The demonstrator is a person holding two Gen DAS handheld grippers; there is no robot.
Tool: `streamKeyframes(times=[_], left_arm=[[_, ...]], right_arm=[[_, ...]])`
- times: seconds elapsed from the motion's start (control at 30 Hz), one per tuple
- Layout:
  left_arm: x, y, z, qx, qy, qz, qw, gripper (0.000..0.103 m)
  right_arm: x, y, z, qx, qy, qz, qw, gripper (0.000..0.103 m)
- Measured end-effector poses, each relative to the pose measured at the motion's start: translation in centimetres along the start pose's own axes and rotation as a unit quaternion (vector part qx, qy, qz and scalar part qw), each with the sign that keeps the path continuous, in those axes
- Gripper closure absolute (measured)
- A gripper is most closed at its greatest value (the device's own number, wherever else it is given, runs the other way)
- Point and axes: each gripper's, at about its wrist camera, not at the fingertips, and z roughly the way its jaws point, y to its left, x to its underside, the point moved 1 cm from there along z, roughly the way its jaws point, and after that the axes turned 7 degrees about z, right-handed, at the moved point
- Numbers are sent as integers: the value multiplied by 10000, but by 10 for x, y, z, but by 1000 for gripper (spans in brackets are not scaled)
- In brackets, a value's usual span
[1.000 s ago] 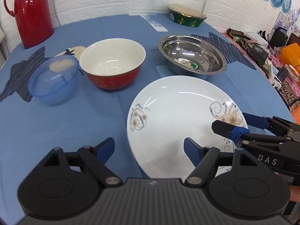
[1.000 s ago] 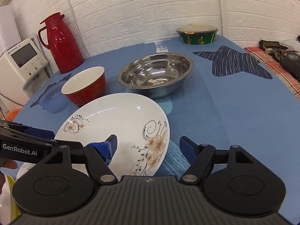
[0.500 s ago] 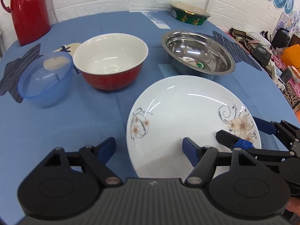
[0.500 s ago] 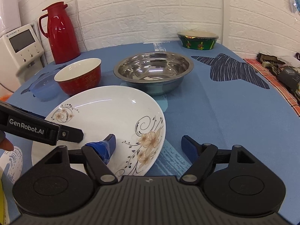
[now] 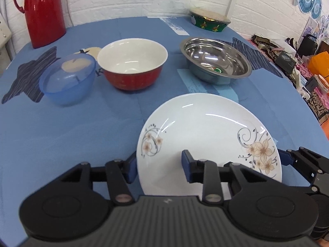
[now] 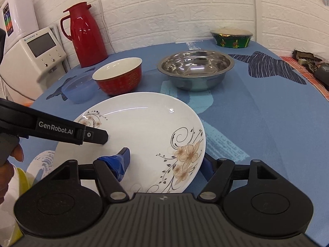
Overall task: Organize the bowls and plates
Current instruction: 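Grasp the white floral plate rim with both grippers and lift it, then lower the floral plate onto the plate stack and open both grippers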
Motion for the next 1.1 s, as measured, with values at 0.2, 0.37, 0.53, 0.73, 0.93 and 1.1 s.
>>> streamKeyframes(times=[0.2,0.37,0.53,0.73,0.93,1.1], left_arm=[[20,0,-42,-2,-229,-42,9997,71],[47,0,-78,118,-315,-239,9991,71],[82,8,-113,38,-403,-533,9978,71],[127,35,-150,-310,-497,-935,9939,71],[163,72,-170,-665,-433,-1379,9873,71],[180,96,-170,-777,-355,-1638,9828,71]], right_arm=[[13,18,-37,-54,-253,76,9996,44],[26,31,-71,-147,-385,158,9990,43],[40,56,-90,-290,-358,-75,9989,43],[58,97,-95,-666,-285,-344,9968,43],[75,135,-86,-1078,-45,-594,9924,42],[82,156,-74,-1232,157,-698,9898,42]])
